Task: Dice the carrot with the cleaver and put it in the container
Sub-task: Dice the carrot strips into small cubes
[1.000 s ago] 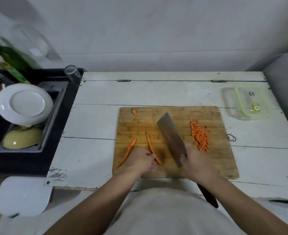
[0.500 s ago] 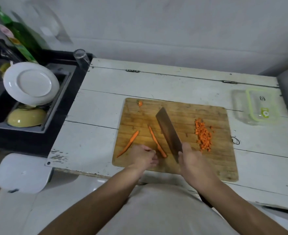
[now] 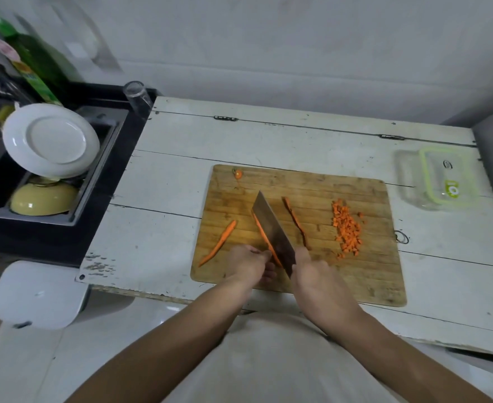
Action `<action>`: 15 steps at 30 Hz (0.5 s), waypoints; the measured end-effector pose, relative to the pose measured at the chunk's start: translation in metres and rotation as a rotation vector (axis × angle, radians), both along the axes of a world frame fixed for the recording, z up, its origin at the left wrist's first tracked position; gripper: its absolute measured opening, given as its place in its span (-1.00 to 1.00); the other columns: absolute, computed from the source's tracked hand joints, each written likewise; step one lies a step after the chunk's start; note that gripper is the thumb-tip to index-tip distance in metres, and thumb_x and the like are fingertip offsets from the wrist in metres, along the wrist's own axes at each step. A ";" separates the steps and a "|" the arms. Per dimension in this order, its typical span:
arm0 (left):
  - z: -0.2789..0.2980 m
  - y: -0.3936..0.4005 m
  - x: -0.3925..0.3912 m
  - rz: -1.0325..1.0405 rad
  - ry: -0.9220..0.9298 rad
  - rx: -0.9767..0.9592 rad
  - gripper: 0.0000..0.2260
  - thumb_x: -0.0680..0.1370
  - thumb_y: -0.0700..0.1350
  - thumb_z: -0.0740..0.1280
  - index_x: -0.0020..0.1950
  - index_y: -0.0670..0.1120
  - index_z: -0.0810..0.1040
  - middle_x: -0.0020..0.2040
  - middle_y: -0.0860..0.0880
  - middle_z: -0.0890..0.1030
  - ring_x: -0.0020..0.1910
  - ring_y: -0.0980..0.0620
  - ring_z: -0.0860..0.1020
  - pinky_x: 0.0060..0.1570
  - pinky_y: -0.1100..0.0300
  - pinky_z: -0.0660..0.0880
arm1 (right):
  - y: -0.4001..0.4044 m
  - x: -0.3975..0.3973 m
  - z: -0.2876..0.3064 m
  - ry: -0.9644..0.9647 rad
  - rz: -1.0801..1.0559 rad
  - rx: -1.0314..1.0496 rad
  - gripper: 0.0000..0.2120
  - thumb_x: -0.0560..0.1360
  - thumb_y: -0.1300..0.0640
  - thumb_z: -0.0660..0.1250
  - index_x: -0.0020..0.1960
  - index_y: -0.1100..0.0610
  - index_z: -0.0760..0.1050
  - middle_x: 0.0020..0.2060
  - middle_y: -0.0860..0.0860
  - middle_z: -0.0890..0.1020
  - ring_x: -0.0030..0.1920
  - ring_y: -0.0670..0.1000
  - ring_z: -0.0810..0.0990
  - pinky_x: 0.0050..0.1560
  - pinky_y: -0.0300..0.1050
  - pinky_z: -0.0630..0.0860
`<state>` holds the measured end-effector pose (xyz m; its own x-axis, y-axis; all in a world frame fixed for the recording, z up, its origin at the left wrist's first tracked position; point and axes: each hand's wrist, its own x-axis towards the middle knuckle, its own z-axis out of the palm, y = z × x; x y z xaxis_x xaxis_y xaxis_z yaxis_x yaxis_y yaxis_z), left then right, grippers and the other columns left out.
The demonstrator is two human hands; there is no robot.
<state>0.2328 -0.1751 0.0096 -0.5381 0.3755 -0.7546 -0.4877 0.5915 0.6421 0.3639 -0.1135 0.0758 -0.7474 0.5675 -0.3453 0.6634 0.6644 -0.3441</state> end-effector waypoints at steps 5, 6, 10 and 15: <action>0.004 0.002 -0.001 -0.023 0.013 -0.009 -0.87 0.60 -0.16 0.42 -0.08 -0.20 0.55 -0.35 -0.15 0.66 -0.46 -0.06 0.62 -0.41 0.12 0.59 | -0.003 -0.003 -0.002 -0.023 -0.001 0.003 -0.91 0.64 0.23 0.09 0.13 0.12 0.27 -0.15 0.16 0.63 -0.16 0.28 0.61 -0.29 0.04 0.35; 0.004 0.002 -0.001 -0.023 0.014 -0.010 -0.86 0.60 -0.16 0.42 -0.10 -0.20 0.55 -0.36 -0.15 0.66 -0.46 -0.06 0.62 -0.42 0.13 0.58 | -0.004 -0.004 -0.002 -0.027 0.000 0.003 -0.92 0.64 0.24 0.08 0.12 0.13 0.27 -0.15 0.17 0.63 -0.15 0.28 0.61 -0.30 0.04 0.33; 0.004 0.003 -0.001 -0.022 0.008 -0.026 -0.87 0.59 -0.16 0.43 -0.11 -0.17 0.55 -0.35 -0.15 0.67 -0.44 -0.08 0.63 -0.43 0.14 0.55 | -0.005 -0.006 -0.003 -0.045 0.032 0.035 -0.85 0.61 0.28 0.07 0.15 0.15 0.28 -0.16 0.16 0.63 -0.16 0.27 0.63 -0.31 0.04 0.31; 0.007 0.005 -0.003 -0.030 -0.015 -0.046 -0.85 0.59 -0.15 0.44 -0.09 -0.16 0.52 -0.31 -0.17 0.67 -0.42 -0.08 0.63 -0.48 0.17 0.55 | -0.007 -0.006 -0.003 -0.079 0.056 0.059 -0.83 0.60 0.30 0.06 0.17 0.14 0.26 -0.15 0.15 0.65 -0.15 0.26 0.65 -0.32 0.04 0.32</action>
<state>0.2302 -0.1704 0.0170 -0.5156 0.3559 -0.7794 -0.4785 0.6350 0.6065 0.3576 -0.1208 0.0729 -0.7503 0.5465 -0.3720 0.6482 0.7189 -0.2511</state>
